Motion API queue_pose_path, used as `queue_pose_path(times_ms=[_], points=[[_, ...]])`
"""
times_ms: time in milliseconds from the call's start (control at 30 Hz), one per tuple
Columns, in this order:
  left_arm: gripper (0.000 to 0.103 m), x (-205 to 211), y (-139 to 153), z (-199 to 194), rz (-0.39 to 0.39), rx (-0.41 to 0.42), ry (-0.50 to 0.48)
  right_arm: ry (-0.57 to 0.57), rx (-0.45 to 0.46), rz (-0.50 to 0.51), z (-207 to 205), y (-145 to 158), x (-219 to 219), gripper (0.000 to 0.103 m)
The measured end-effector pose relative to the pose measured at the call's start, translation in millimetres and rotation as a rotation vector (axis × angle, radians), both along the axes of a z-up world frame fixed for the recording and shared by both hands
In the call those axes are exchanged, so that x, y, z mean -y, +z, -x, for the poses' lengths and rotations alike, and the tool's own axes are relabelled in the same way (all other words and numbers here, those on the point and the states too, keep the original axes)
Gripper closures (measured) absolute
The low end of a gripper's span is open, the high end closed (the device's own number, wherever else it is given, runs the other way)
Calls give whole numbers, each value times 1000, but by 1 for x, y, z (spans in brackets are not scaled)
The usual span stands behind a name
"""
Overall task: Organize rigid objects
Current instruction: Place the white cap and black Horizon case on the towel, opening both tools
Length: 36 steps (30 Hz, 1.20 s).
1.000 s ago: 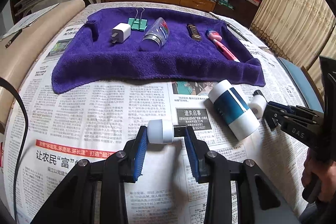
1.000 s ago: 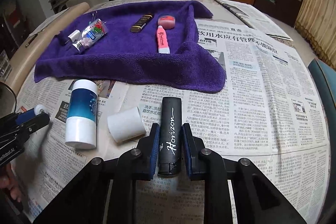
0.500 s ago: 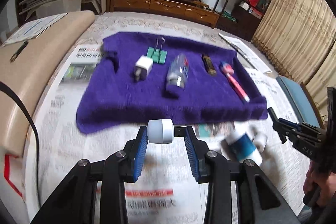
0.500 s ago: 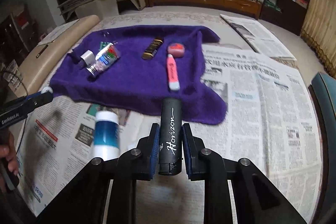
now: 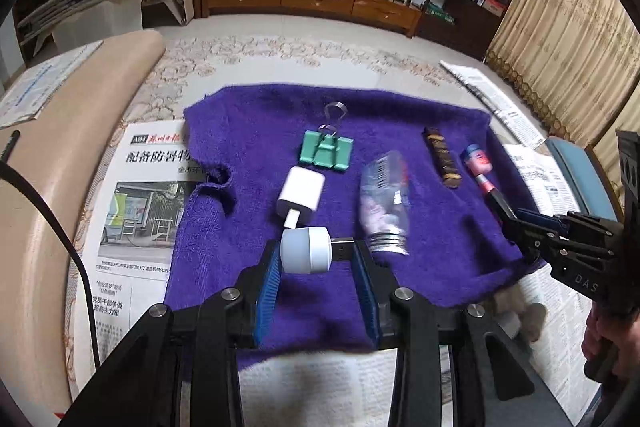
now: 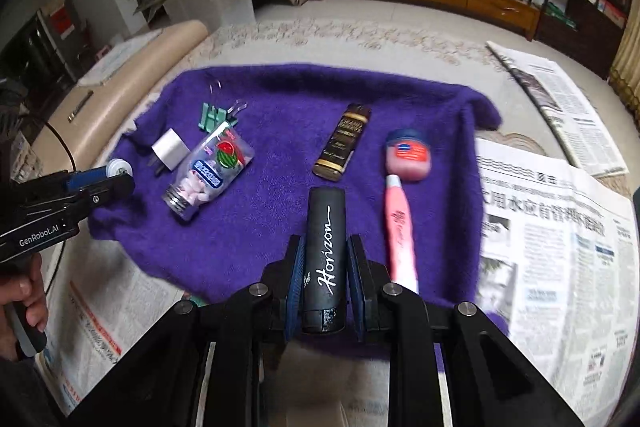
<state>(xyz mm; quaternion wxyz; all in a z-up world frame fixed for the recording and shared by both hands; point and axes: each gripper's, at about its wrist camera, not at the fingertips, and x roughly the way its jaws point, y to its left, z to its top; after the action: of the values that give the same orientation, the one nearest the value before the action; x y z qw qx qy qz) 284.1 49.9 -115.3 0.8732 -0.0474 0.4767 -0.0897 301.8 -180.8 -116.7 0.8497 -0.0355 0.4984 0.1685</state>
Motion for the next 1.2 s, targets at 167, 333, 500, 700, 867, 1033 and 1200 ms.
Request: queue_pose_path(times_ms=[167, 333, 500, 700, 867, 1033, 1200], points=[[69, 1, -14, -10, -29, -35, -24, 27, -25, 31, -9, -14, -13, 81], [69, 5, -19, -15, -68, -44, -48, 50, -32, 65, -10, -25, -21, 81], [69, 12, -27, -18, -122, -77, -95, 77, -30, 73, -11, -24, -22, 81], [69, 17, -27, -18, -182, -79, -146, 125, -22, 101, -7, -26, -26, 81], [64, 18, -26, -18, -202, -97, -175, 153, -21, 95, -8, -26, -23, 80], [53, 13, -24, -19, -221, -126, -167, 184, -43, 78, -9, -25, -22, 69], [28, 10, -10, -6, -192, -88, -157, 134, 29, 48, -1, -5, -11, 49]])
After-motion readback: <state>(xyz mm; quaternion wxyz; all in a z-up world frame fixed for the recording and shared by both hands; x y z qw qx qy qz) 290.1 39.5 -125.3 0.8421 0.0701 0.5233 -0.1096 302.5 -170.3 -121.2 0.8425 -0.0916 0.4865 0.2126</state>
